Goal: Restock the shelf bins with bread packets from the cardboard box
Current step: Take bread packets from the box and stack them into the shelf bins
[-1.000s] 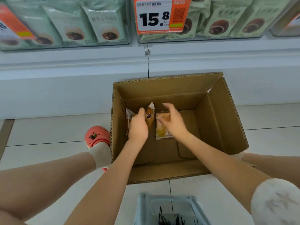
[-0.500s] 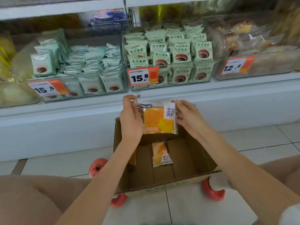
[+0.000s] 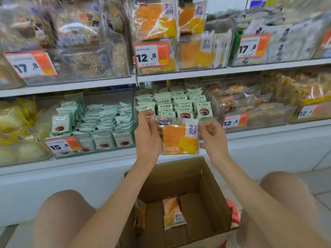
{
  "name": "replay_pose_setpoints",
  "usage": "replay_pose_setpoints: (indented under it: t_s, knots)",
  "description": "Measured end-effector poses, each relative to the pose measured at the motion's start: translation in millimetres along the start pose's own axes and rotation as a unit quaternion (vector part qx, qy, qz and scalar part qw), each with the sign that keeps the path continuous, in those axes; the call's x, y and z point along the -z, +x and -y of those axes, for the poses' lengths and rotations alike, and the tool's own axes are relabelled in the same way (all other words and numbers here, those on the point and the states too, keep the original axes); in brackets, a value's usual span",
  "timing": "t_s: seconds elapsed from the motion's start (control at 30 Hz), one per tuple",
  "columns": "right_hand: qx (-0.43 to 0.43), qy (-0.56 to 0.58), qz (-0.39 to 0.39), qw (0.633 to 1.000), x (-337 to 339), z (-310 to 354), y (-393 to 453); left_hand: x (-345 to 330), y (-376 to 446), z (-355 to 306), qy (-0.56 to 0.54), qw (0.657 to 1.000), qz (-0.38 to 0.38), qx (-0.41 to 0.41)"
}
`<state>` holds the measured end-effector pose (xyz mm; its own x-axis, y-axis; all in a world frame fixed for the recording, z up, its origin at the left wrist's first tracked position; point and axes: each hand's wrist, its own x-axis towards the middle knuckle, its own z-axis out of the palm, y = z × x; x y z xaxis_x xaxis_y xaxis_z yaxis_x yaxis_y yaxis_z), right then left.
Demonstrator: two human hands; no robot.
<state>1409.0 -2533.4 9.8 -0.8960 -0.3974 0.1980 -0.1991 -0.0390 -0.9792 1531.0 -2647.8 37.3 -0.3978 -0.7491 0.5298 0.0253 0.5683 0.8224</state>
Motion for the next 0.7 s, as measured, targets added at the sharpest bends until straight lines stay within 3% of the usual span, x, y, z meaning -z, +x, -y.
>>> replay_pose_setpoints:
  t_s: [0.2,0.37,0.5,0.6,0.67,0.7]
  knots:
    - [0.002,0.009,-0.05,0.999,-5.5,39.5,29.7,-7.2,34.7,-27.8,-0.039,0.999,-0.021,-0.006]
    - [-0.032,0.086,0.099,0.991,-4.0,85.8,62.2,-11.6,82.3,-56.3,-0.03,0.996,-0.063,-0.048]
    - [0.07,0.011,0.106,0.992,5.0,136.3,107.3,-24.6,133.0,-91.4,-0.043,0.992,-0.035,-0.114]
    - [0.136,0.04,0.075,0.987,17.3,183.6,143.7,-38.4,174.2,-113.3,-0.02,0.983,-0.026,-0.182]
    - [0.184,0.051,0.028,0.981,28.5,210.6,175.9,-45.8,204.9,-112.3,0.08,0.961,-0.042,-0.261]
    - [0.205,0.053,0.007,0.977,33.4,223.6,190.6,-50.2,221.3,-106.5,0.168,0.933,-0.062,-0.313]
